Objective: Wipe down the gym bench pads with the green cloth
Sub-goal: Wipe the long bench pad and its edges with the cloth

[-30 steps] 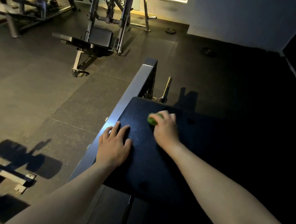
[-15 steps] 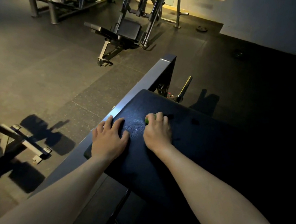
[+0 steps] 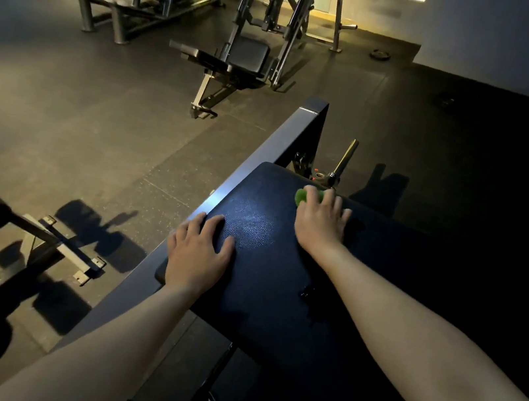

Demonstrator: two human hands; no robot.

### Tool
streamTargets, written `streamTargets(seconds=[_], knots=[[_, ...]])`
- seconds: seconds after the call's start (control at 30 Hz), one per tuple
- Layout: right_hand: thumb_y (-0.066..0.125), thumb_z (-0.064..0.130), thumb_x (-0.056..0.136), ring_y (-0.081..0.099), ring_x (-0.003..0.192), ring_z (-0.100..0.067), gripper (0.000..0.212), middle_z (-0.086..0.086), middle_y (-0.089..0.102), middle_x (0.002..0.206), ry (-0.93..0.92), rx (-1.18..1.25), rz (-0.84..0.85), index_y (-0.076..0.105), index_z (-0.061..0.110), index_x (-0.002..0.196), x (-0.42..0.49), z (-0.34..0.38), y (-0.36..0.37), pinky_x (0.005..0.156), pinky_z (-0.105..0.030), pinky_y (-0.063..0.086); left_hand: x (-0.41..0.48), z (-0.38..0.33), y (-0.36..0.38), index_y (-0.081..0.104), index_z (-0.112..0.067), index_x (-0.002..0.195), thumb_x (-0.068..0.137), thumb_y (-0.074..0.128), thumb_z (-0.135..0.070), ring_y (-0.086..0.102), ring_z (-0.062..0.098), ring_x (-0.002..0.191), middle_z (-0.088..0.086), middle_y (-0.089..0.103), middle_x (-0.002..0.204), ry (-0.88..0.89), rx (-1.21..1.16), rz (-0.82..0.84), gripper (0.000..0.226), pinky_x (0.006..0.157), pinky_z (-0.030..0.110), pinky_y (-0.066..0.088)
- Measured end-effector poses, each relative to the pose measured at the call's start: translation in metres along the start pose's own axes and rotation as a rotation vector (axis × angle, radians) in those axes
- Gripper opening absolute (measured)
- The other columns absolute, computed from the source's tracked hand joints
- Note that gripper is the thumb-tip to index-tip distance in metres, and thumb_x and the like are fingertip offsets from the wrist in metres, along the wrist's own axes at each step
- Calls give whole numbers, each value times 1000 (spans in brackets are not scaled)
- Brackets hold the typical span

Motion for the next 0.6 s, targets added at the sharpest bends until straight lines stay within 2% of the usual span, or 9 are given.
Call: streamTargets(seconds=[0.07, 0.13, 0.27, 0.37, 0.43, 0.5, 0.6], knots=[[38, 29, 101, 43, 115, -37, 28, -16, 46, 125, 13, -5, 7, 47, 17, 125, -1, 8, 4, 92, -47, 32, 1, 0, 1, 46, -37, 141, 92, 45, -58, 33, 29, 138, 1, 39, 153, 4, -9, 7, 52, 116, 46, 21], [40, 26, 101, 47, 109, -37, 26, -18, 48, 122, -49, 17, 8, 50, 13, 122, -8, 29, 11, 88, -45, 33, 2, 2, 1, 45, -37, 141, 89, 41, -59, 32, 29, 139, 2, 39, 153, 0, -11, 15, 57, 117, 47, 21], [41, 28, 100, 55, 98, -38, 29, -17, 56, 110, -407, 188, 144, 58, 10, 116, -42, 90, 23, 82, -43, 36, 2, 5, 1, 44, -35, 144, 86, 36, -56, 28, 28, 142, 2, 37, 156, 15, -46, 44, 62, 117, 48, 19], [43, 27, 101, 55, 99, -39, 30, -17, 56, 108, -537, 232, 225, 59, 10, 119, -57, 108, 24, 85, -45, 37, 2, 8, -3, 48, -27, 143, 83, 38, -45, 32, 28, 141, 2, 40, 156, 21, -121, 24, 63, 116, 47, 21], [43, 27, 101, 52, 104, -35, 29, -14, 54, 112, -602, 167, 241, 55, 15, 125, -50, 104, 23, 88, -44, 34, 0, 9, -5, 44, -27, 147, 80, 35, -48, 31, 28, 141, 2, 38, 157, 42, -107, 33, 71, 115, 47, 20], [44, 23, 99, 49, 106, -34, 30, -13, 50, 117, -576, 64, 202, 51, 18, 127, -30, 94, 19, 88, -41, 31, 0, 9, -7, 39, -27, 152, 76, 26, -56, 29, 29, 142, 2, 34, 159, 63, -73, 46, 82, 116, 47, 19], [44, 15, 95, 47, 110, -35, 33, -14, 47, 123, -349, -34, 130, 49, 21, 127, 6, 71, 15, 91, -41, 33, 0, 10, -8, 36, -25, 154, 72, 22, -58, 29, 29, 143, 2, 33, 160, 73, -67, 48, 89, 118, 48, 20]])
Point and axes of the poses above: each hand's wrist, its own x-axis towards the middle knuckle, its own y-axis out of the palm, z = x × y, the point moved 3 cm from there along x, towards the middle knuckle
